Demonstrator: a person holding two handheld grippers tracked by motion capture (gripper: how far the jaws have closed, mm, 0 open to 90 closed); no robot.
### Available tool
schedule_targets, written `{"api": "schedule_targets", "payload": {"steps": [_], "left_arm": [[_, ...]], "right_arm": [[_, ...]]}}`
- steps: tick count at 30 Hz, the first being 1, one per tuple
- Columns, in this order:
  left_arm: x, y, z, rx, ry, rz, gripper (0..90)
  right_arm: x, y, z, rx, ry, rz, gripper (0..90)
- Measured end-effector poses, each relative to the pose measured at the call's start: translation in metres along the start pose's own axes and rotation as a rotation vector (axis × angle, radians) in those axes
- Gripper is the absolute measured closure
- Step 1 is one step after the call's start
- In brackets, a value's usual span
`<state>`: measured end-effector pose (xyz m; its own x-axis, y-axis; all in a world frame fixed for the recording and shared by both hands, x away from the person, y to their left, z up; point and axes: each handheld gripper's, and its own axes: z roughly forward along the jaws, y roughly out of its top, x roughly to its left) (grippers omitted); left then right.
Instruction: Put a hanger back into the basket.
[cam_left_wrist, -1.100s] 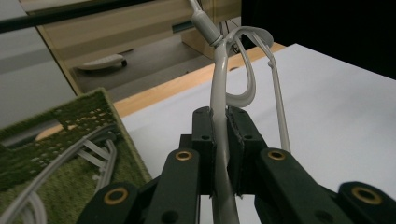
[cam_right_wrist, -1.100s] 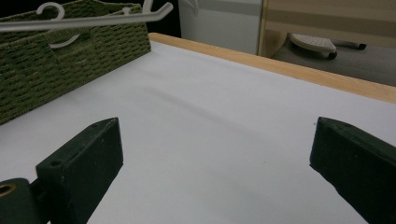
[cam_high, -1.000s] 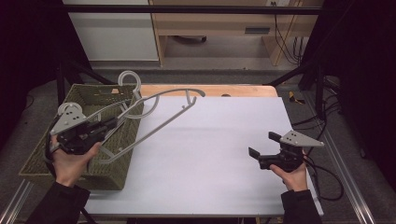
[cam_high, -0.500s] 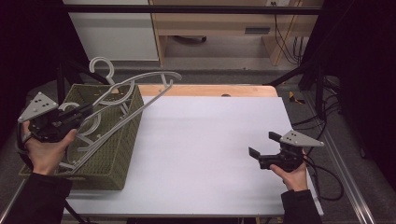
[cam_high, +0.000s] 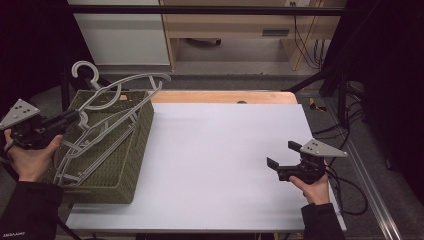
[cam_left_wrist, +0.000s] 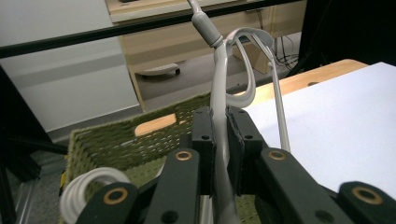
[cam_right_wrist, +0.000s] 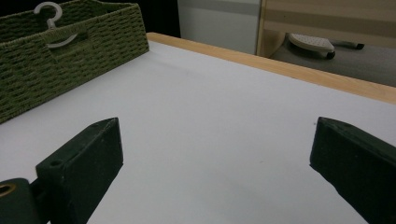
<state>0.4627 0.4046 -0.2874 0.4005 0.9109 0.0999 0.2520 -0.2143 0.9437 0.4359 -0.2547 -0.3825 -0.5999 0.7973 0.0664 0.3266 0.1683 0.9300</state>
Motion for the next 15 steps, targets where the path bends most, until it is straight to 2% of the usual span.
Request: {"api": "schedule_targets", "payload": {"steps": [11, 15], "left_arm": [[0.03, -0.023, 0.001, 0.047, 0.023, -0.006, 82.0], [0.041, -0.031, -0.001, 0.045, 0.035, -0.032, 82.0]], "right_arm": [[-0.001, -0.001, 0.001, -0.002, -0.005, 0.008, 2.8], [-0.002, -0.001, 0.001, 0.002, -0.002, 0.003, 2.8]]}}
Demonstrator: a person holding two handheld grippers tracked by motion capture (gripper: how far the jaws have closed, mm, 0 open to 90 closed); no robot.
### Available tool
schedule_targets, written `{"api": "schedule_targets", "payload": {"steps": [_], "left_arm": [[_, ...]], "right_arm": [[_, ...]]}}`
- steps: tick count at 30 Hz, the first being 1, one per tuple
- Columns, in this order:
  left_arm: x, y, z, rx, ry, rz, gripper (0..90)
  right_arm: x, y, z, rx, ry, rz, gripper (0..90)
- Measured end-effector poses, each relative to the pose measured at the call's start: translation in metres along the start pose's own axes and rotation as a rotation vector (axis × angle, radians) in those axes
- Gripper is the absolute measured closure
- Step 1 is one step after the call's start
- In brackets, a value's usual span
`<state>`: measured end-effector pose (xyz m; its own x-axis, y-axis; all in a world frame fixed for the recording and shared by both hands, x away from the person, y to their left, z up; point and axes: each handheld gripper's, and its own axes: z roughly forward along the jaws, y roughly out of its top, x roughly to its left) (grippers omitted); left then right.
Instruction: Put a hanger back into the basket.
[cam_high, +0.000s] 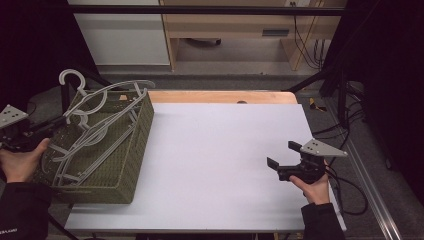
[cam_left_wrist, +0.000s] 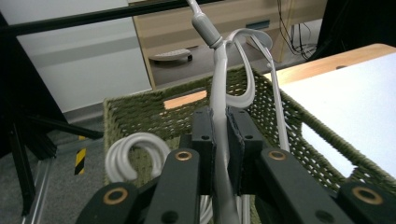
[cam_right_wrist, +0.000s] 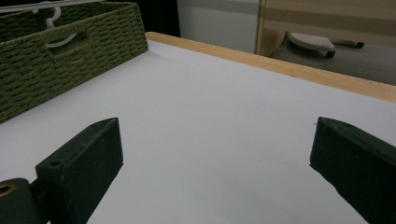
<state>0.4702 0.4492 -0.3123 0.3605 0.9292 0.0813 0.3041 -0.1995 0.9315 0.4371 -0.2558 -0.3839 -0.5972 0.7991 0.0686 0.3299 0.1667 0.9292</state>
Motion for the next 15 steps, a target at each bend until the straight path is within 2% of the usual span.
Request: {"api": "schedule_targets", "payload": {"steps": [8, 15], "left_arm": [[0.019, -0.015, -0.007, 0.016, 0.024, -0.022, 82.0], [0.025, -0.022, -0.017, 0.029, 0.017, -0.006, 82.0]], "right_arm": [[-0.001, -0.001, 0.001, 0.003, -0.003, 0.008, 2.8], [-0.002, -0.002, 0.001, 0.007, 0.001, 0.008, 2.8]]}}
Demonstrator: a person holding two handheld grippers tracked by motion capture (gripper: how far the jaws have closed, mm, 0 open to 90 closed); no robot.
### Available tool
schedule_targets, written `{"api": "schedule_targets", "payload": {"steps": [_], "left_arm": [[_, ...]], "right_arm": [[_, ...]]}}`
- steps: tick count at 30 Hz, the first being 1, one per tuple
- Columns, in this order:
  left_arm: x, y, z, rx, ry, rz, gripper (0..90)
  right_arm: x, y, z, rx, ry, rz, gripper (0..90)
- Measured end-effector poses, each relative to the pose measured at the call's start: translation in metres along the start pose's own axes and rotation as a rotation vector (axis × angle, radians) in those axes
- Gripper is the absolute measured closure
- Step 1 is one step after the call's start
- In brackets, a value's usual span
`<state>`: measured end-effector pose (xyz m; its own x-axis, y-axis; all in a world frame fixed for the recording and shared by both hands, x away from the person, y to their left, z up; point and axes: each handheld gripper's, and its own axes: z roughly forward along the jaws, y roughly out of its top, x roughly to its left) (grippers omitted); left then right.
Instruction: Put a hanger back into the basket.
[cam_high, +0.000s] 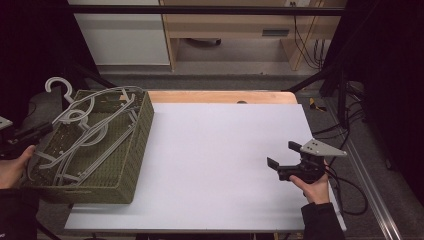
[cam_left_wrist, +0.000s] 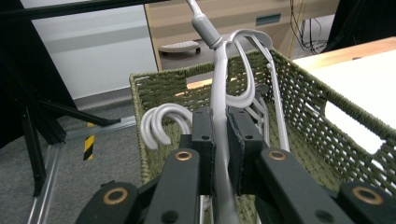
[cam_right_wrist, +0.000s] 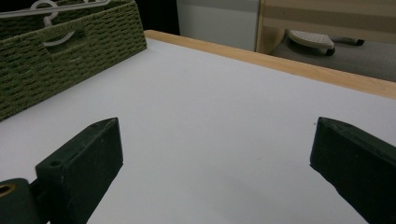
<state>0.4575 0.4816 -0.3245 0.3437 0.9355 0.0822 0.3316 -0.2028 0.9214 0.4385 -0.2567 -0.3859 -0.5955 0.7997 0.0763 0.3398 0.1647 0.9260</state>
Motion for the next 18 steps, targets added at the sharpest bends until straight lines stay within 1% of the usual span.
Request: {"api": "schedule_targets", "payload": {"steps": [3, 7, 10, 11, 13, 15, 16, 17, 18], "left_arm": [[-0.003, -0.002, 0.002, 0.014, -0.002, 0.012, 82.0], [-0.01, -0.002, 0.011, 0.042, 0.002, 0.035, 82.0], [-0.014, -0.003, 0.017, 0.054, 0.012, 0.038, 82.0], [-0.014, -0.004, 0.017, 0.053, 0.013, 0.032, 82.0], [-0.013, -0.007, 0.017, 0.054, 0.015, 0.023, 82.0], [-0.014, -0.011, 0.019, 0.069, 0.018, 0.023, 82.0], [-0.016, -0.014, 0.022, 0.073, 0.023, 0.029, 82.0], [-0.019, -0.017, 0.026, 0.095, 0.026, 0.042, 82.0], [-0.021, -0.019, 0.028, 0.1, 0.026, 0.045, 82.0]], "right_arm": [[0.0, 0.0, 0.001, 0.0, -0.003, -0.001, 2.8], [0.001, 0.0, 0.002, 0.001, -0.002, 0.002, 2.8], [0.0, 0.0, 0.001, 0.002, 0.001, -0.002, 2.8], [0.0, 0.0, 0.001, 0.001, 0.001, -0.002, 2.8], [0.0, 0.0, 0.001, 0.0, 0.001, -0.002, 2.8], [0.0, 0.0, 0.001, 0.002, 0.001, -0.002, 2.8], [0.001, 0.0, 0.001, 0.003, -0.001, -0.001, 2.8], [0.001, 0.0, 0.001, 0.001, -0.002, 0.0, 2.7], [0.002, 0.0, 0.001, 0.0, -0.001, 0.0, 2.8]]}}
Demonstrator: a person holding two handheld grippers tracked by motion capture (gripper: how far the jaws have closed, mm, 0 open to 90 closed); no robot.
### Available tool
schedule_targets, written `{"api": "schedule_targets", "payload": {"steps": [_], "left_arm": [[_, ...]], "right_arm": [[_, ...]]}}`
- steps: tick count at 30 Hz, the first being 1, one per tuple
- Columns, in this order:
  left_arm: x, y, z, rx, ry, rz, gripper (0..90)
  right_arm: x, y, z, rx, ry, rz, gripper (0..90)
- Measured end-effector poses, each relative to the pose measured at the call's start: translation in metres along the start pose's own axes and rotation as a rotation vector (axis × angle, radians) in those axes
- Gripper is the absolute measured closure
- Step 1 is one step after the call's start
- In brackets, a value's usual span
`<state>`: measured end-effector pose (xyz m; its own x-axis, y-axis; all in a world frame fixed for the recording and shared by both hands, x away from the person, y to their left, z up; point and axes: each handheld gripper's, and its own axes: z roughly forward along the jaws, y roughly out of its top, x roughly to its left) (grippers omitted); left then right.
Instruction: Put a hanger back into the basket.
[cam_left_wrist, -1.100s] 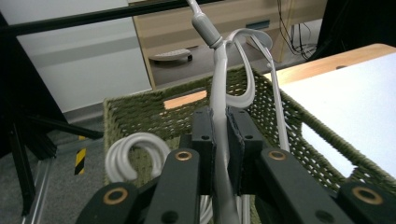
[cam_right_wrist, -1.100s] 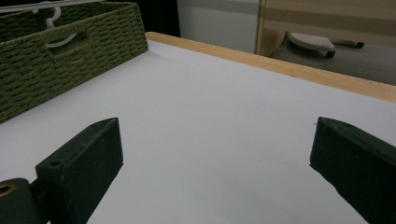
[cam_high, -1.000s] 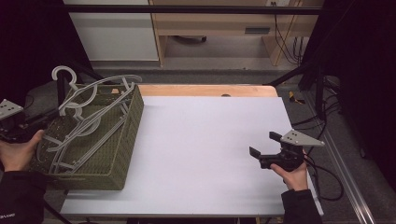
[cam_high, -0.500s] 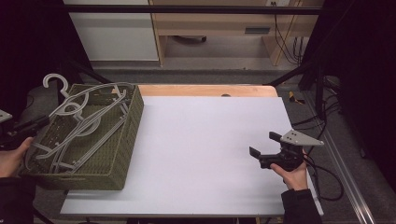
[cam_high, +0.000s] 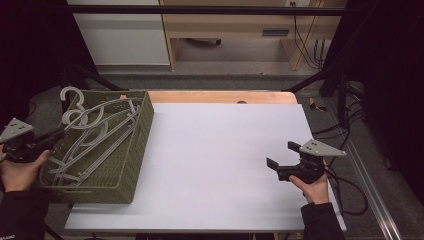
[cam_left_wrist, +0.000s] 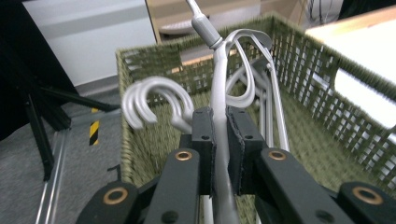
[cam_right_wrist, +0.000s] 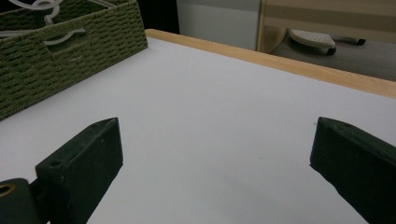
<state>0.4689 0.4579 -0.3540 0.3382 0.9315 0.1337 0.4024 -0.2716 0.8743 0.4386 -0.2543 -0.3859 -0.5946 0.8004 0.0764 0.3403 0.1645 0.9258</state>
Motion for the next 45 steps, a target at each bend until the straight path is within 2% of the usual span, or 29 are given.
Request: {"api": "schedule_targets", "payload": {"steps": [3, 5, 8, 10, 12, 14, 17, 19, 22, 26, 33, 37, 38, 41, 45], "left_arm": [[-0.001, -0.004, 0.003, 0.007, -0.002, -0.019, 82.0], [0.0, -0.007, 0.004, 0.035, -0.002, -0.022, 82.0], [-0.005, -0.008, 0.01, 0.125, 0.015, 0.016, 81.8], [-0.006, -0.006, 0.011, 0.153, 0.021, 0.024, 81.7], [-0.006, -0.004, 0.012, 0.191, 0.019, 0.011, 81.7], [-0.006, -0.002, 0.013, 0.218, 0.026, 0.027, 81.6], [-0.005, -0.002, 0.017, 0.288, 0.018, 0.035, 81.0], [-0.005, -0.003, 0.018, 0.311, 0.007, 0.039, 79.0], [-0.005, -0.002, 0.016, 0.285, -0.011, 0.027, 77.3], [-0.008, 0.001, 0.012, 0.26, -0.015, 0.019, 73.1], [-0.024, 0.01, 0.004, 0.129, -0.07, -0.031, 59.6], [-0.043, 0.017, 0.0, 0.066, -0.114, -0.032, 48.4], [-0.048, 0.018, 0.0, 0.047, -0.14, -0.039, 47.0], [-0.064, 0.022, 0.001, 0.015, -0.176, -0.04, 39.5], [-0.091, 0.026, 0.005, -0.033, -0.234, -0.039, 32.0]], "right_arm": [[0.001, 0.0, 0.0, -0.001, -0.001, -0.002, 2.7], [0.0, 0.0, 0.0, 0.002, -0.003, -0.001, 2.7], [0.001, 0.0, 0.0, 0.004, 0.0, -0.005, 2.7], [0.001, 0.0, 0.0, 0.004, 0.0, -0.005, 2.7], [0.001, 0.0, 0.0, 0.002, -0.002, -0.007, 2.7], [0.001, 0.001, -0.001, -0.001, -0.001, -0.004, 2.7], [0.001, 0.001, -0.001, -0.001, 0.001, -0.005, 2.7], [0.001, 0.001, -0.001, -0.003, 0.001, -0.005, 2.7], [0.001, 0.001, -0.001, -0.002, 0.0, -0.004, 2.7], [0.002, 0.001, 0.0, 0.001, 0.0, -0.006, 2.7], [0.002, 0.001, -0.001, -0.002, 0.001, -0.003, 2.6], [0.002, 0.001, 0.0, -0.002, -0.001, -0.003, 2.5], [0.002, 0.001, 0.0, -0.002, 0.0, -0.003, 2.4], [0.002, 0.001, -0.001, -0.006, -0.001, -0.001, 2.4], [0.002, 0.001, -0.002, -0.015, -0.003, -0.003, 2.4]]}}
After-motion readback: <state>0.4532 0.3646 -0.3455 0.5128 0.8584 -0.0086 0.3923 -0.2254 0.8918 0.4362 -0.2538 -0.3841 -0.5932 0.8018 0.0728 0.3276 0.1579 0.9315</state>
